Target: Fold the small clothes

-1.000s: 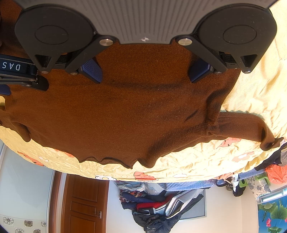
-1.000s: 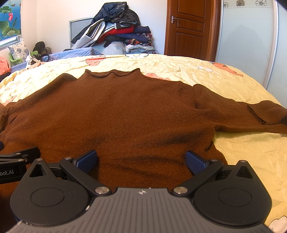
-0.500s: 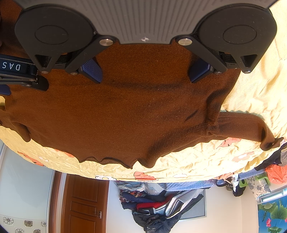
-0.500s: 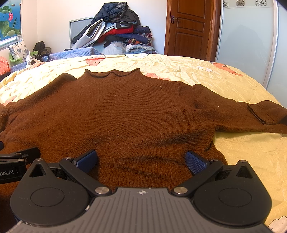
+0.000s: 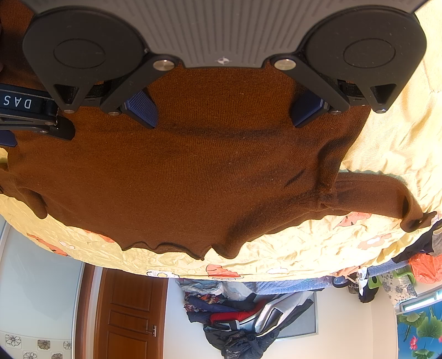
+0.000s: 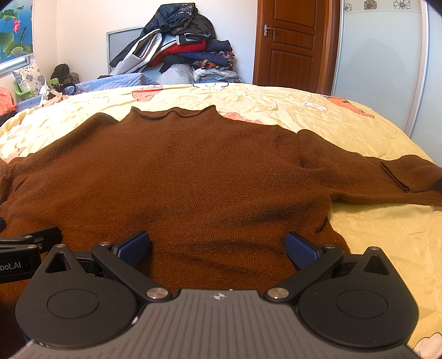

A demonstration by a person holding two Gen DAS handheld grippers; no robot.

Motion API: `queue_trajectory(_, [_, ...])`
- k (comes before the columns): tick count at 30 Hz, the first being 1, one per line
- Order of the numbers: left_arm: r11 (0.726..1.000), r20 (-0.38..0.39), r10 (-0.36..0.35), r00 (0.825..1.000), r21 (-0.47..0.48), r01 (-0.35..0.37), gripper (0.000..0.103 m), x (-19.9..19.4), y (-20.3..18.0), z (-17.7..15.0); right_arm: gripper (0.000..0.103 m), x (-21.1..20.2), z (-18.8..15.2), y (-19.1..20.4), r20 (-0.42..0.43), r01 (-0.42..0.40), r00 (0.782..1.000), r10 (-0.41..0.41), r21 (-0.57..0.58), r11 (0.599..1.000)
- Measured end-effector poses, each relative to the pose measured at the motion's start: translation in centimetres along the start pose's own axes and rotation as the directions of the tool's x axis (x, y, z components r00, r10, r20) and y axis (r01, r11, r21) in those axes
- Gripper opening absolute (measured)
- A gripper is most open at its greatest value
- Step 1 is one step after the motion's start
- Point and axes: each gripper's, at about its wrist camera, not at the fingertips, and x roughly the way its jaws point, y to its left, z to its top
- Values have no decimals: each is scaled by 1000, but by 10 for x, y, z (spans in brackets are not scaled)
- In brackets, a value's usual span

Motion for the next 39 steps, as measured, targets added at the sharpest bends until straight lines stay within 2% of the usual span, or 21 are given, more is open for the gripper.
queue_trajectory(15, [1000, 0, 0, 1000, 0, 0, 103, 0, 0, 0, 103, 0, -1, 1, 0, -2, 1000, 2, 0, 1000])
queue_trajectory(17, [1000, 0, 0, 1000, 0, 0, 103, 0, 0, 0, 103, 0, -1, 0, 3, -29, 1000, 29, -7, 1000])
queue_trajectory(19, [1000, 0, -1, 1000, 0, 1, 103, 0, 0, 0, 103, -3, 2, -7, 9, -115, 993, 115, -45, 992])
queue_trajectory(20, [1000, 0, -1, 1000, 0, 1, 103, 0, 0, 0, 103, -10, 4, -15, 24, -152, 988, 152, -34, 988])
queue_trajectory(22, [1000, 0, -2, 1000, -1, 2, 103, 0, 0, 0, 103, -24, 7, -35, 97, -142, 986, 138, 30, 989])
queue_trajectory(25, [1000, 0, -2, 1000, -1, 2, 103, 0, 0, 0, 103, -50, 16, -81, 263, -123, 960, 101, 71, 990])
queue_trajectory(26, [1000, 0, -2, 1000, -1, 2, 103, 0, 0, 0, 103, -54, 20, -97, 294, -112, 952, 82, 86, 990])
queue_trajectory(28, [1000, 0, -3, 1000, -1, 3, 103, 0, 0, 0, 103, -47, 36, -137, 300, -89, 953, 44, 139, 986])
queue_trajectory(29, [1000, 0, -4, 1000, -2, 4, 103, 1, 0, 0, 103, -44, 44, -163, 293, -70, 956, 7, 204, 976])
queue_trajectory(30, [1000, -1, -4, 1000, -2, 4, 103, 1, 0, 0, 103, -37, 49, -187, 277, -60, 961, -21, 281, 958])
queue_trajectory(31, [1000, -1, -4, 1000, -1, 4, 103, 1, -1, 0, 103, -28, 53, -217, 248, -68, 968, -36, 398, 915])
queue_trajectory(32, [1000, -1, -4, 1000, -2, 4, 103, 1, -1, 0, 103, -19, 53, -247, 222, -94, 975, -30, 530, 843])
queue_trajectory(34, [1000, -1, -4, 1000, -2, 4, 103, 1, -1, 0, 103, -4, 45, -292, 220, -162, 976, 4, 707, 689])
queue_trajectory(35, [1000, -1, -4, 1000, -1, 4, 103, 1, -1, 0, 103, 2, 40, -305, 227, -178, 974, 8, 741, 648])
queue_trajectory(36, [1000, -1, -4, 1000, -1, 4, 103, 1, 0, 0, 102, 9, 37, -315, 222, -173, 975, -2, 764, 621])
queue_trajectory(38, [1000, -1, -4, 1000, -2, 4, 103, 1, 0, 0, 94, 22, 32, -328, 189, -139, 982, -23, 796, 589])
queue_trajectory(39, [1000, -1, -4, 1000, -1, 4, 103, 1, -1, 0, 89, 28, 29, -333, 187, -148, 982, -9, 807, 571])
